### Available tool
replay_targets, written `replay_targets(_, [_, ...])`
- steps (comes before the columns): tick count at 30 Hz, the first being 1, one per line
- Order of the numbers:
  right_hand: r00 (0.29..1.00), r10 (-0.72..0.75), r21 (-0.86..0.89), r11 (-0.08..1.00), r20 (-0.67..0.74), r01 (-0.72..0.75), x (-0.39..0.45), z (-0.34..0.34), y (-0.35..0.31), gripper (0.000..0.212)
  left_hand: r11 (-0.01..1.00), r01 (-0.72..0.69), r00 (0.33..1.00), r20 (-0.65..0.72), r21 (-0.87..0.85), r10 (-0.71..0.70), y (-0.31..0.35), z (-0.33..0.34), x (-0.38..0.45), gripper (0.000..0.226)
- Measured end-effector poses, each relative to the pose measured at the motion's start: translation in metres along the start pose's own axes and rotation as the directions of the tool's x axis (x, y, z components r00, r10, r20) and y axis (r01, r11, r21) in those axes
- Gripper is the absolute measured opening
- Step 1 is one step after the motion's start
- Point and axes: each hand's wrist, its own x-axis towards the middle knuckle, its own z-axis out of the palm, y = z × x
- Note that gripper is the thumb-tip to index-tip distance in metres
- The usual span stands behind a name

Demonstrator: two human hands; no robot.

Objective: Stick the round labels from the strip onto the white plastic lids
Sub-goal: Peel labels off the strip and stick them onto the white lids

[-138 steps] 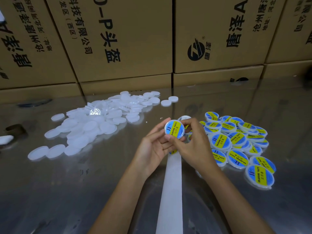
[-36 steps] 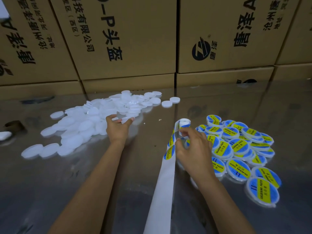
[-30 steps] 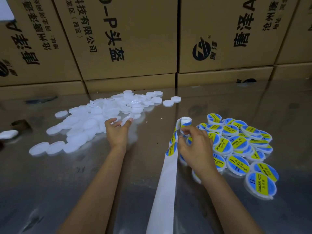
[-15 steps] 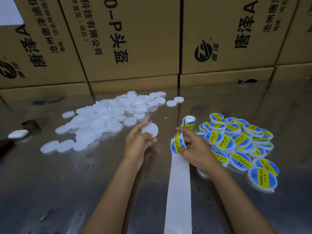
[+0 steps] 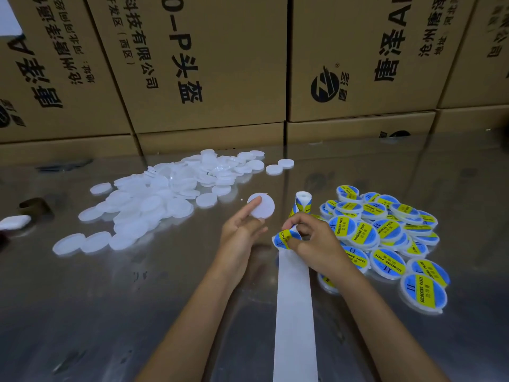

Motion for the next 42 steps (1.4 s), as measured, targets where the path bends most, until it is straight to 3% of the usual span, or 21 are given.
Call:
replay_targets(7, [0.999, -0.032, -0.006, 0.999, -0.013, 0.031, 0.000, 0.000, 0.000, 0.011, 0.986, 0.149, 0.977, 0.163, -0.069, -0.136, 0.005, 0.002, -0.005, 0.041])
replay_targets(15, [0.996, -0.061, -0.064, 0.996, -0.065, 0.057, 0.003, 0.000, 0.004, 0.012, 0.988, 0.152, 0.980, 0.132, -0.022, -0.148, 0.002, 0.003, -0.002, 0.039])
replay_targets(26, [0.892, -0.413, -0.350, 0.875, -0.184, 0.333, -0.001, 0.003, -0.003, 0.015, 0.987, 0.158, 0.982, 0.108, -0.002, -0.157, 0.004, 0.004, -0.003, 0.039])
replay_targets(28, [0.910, -0.378, -0.260, 0.908, -0.168, 0.329, -0.001, 0.004, -0.006, 0.016, 0.987, 0.158, 0.982, 0.101, 0.021, -0.159, 0.003, 0.006, -0.003, 0.037])
replay_targets(31, [0.974, -0.186, 0.120, 0.972, -0.127, 0.201, -0.001, 0.000, -0.013, 0.017, 0.988, 0.120, 0.989, 0.077, 0.099, -0.128, 0.001, 0.006, -0.003, 0.034])
replay_targets(35, [0.991, -0.008, 0.456, 0.887, -0.133, 0.069, -0.001, -0.008, -0.016, 0.020, 0.986, 0.106, 0.992, 0.049, 0.131, -0.114, -0.001, 0.006, -0.004, 0.039])
replay_targets(38, [0.987, 0.051, 0.522, 0.852, -0.151, 0.036, 0.000, -0.009, -0.016, 0.020, 0.982, 0.050, 0.998, 0.016, 0.180, -0.054, 0.003, 0.005, -0.007, 0.042])
replay_targets(42, [0.984, 0.033, 0.432, 0.901, -0.178, 0.048, 0.001, -0.007, -0.016, 0.020, 0.982, -0.072, 0.997, -0.013, 0.177, 0.075, 0.010, 0.005, -0.008, 0.052])
